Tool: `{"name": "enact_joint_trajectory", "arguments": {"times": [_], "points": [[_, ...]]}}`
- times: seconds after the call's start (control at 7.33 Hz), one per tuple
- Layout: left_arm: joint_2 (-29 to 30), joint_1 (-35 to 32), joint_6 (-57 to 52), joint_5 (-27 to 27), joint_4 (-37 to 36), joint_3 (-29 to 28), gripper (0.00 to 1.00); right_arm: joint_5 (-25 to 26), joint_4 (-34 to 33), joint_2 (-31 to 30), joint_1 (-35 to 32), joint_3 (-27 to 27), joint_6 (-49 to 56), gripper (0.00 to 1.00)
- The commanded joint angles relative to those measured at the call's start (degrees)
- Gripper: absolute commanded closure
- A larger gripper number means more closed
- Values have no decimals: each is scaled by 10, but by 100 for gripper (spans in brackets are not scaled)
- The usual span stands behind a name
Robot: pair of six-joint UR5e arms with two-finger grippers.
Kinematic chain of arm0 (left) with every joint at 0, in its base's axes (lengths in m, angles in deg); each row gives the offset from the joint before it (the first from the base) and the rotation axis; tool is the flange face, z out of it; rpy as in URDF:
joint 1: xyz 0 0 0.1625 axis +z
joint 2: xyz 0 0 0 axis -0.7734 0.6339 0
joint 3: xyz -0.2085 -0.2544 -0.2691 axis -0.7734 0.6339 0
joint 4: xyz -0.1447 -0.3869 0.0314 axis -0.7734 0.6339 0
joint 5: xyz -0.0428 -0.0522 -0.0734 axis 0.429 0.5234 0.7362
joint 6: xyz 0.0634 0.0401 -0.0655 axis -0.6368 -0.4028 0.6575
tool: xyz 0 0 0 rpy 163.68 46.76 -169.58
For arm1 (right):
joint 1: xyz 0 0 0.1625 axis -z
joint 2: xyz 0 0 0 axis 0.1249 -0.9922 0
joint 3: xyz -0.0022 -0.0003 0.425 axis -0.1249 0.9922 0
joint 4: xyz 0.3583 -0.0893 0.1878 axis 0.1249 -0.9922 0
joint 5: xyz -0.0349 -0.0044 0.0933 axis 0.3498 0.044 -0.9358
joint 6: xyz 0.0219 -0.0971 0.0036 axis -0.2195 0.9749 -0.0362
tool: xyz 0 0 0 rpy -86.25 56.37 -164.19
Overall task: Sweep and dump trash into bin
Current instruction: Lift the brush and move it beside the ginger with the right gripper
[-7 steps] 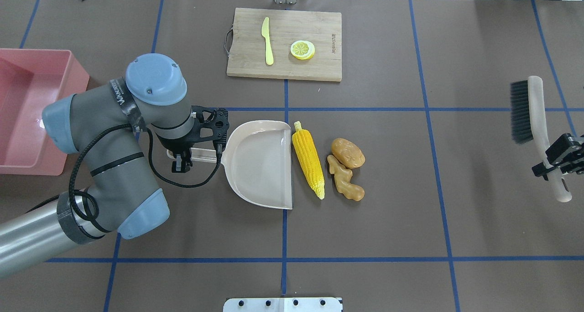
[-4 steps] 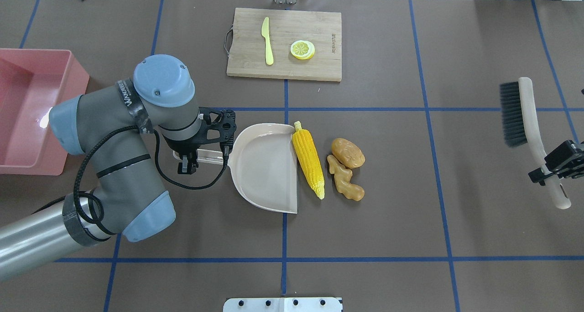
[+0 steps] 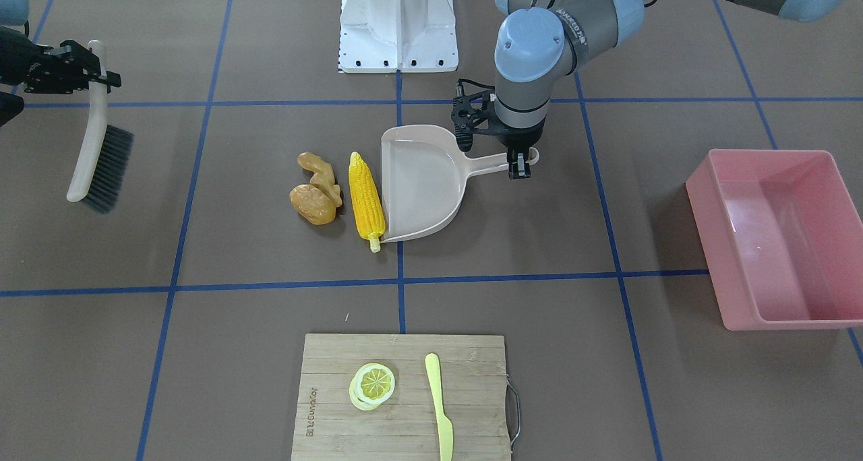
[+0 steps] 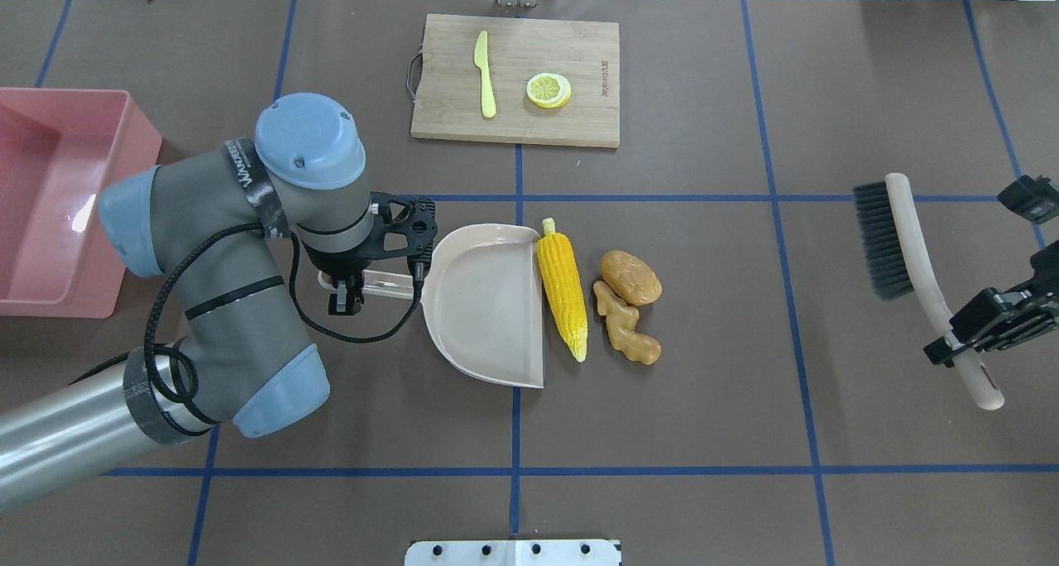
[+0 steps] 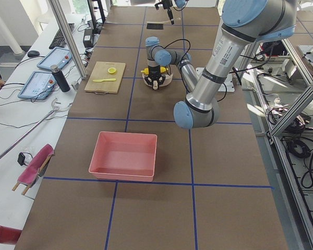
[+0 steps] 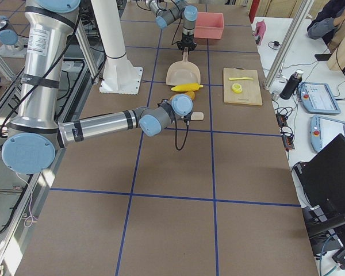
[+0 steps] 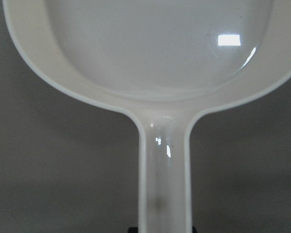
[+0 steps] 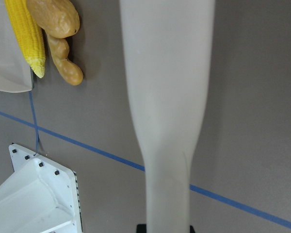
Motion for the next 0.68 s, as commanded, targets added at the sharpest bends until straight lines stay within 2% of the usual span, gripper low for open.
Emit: {"name": "enact_joint_trajectory", "arguments": {"times": [0.0, 0.27, 0.55], "points": [[0, 3, 0, -1, 0, -3, 100, -6, 0, 25, 40, 0, -21, 100], [0, 2, 1, -1, 0, -1, 100, 11, -1, 86, 72, 9, -95, 100], [0, 3, 4, -2, 1, -1, 100, 54, 0, 141, 107, 29, -159, 100]]}}
